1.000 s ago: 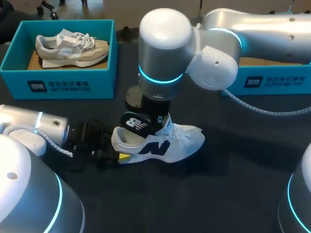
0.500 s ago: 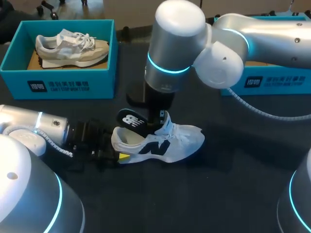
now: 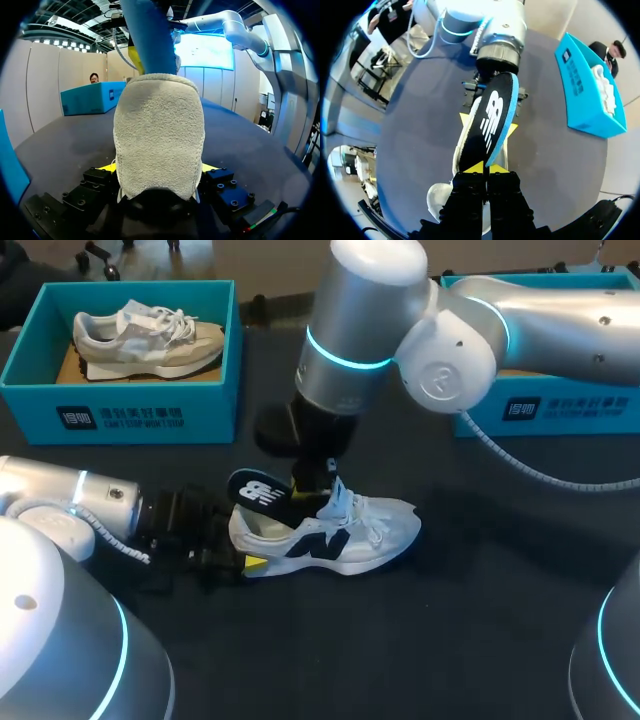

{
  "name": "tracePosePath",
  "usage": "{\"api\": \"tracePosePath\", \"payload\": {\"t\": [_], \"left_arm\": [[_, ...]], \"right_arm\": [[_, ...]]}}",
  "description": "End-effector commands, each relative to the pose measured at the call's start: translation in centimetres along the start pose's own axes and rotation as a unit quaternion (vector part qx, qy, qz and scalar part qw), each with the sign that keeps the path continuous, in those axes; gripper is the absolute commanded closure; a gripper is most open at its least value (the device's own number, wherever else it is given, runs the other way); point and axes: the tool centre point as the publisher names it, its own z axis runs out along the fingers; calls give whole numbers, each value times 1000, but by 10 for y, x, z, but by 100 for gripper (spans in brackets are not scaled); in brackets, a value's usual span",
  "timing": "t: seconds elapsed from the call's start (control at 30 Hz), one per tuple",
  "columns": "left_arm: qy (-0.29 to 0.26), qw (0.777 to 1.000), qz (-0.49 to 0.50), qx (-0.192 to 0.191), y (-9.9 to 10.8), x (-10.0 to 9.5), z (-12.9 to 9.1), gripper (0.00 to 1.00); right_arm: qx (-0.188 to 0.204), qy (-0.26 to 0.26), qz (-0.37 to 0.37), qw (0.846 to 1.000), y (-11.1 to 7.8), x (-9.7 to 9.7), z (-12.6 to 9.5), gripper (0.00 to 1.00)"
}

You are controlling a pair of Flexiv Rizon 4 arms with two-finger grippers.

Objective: Take the shoe out of the shoebox, open the shoe tongue, remove and reinsert the insole, then place the shoe into the shoebox

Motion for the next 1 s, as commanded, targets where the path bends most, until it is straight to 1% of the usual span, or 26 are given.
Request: {"api": "tracePosePath", "payload": {"t": [0.03, 0.33, 0.57, 0.6, 0.63, 0.67, 0.73, 0.77, 0.83, 1.0], "left_arm": [[0, 1000, 0, -1, 0, 0, 1, 100], [0, 1000, 0, -1, 0, 0, 1, 100], [0, 1000, 0, -1, 0, 0, 1, 100], [0, 1000, 0, -1, 0, 0, 1, 100], [0, 1000, 0, -1, 0, 0, 1, 100], [0, 1000, 0, -1, 0, 0, 1, 100], [0, 1000, 0, -1, 0, 0, 1, 100], [0, 1000, 0, -1, 0, 0, 1, 100], [0, 1000, 0, -1, 0, 0, 1, 100], [0, 1000, 0, -1, 0, 0, 1, 100]], "right_arm": [[-1, 21, -8, 1000, 9, -10, 4, 100], [-10, 47, -37, 998, 22, -18, 8, 100], [-19, 56, -43, 997, 26, -17, 12, 100], [-22, 57, -42, 997, 26, -17, 12, 92], [-24, 57, -40, 997, 26, -16, 13, 70], [-27, 58, -38, 997, 26, -16, 13, 64], [-34, 59, -32, 997, 26, -15, 12, 58], [-40, 61, -28, 997, 26, -15, 12, 57], [-54, 62, -14, 997, 24, -14, 10, 57], [-119, 53, 29, 991, 18, -13, 8, 58]]}}
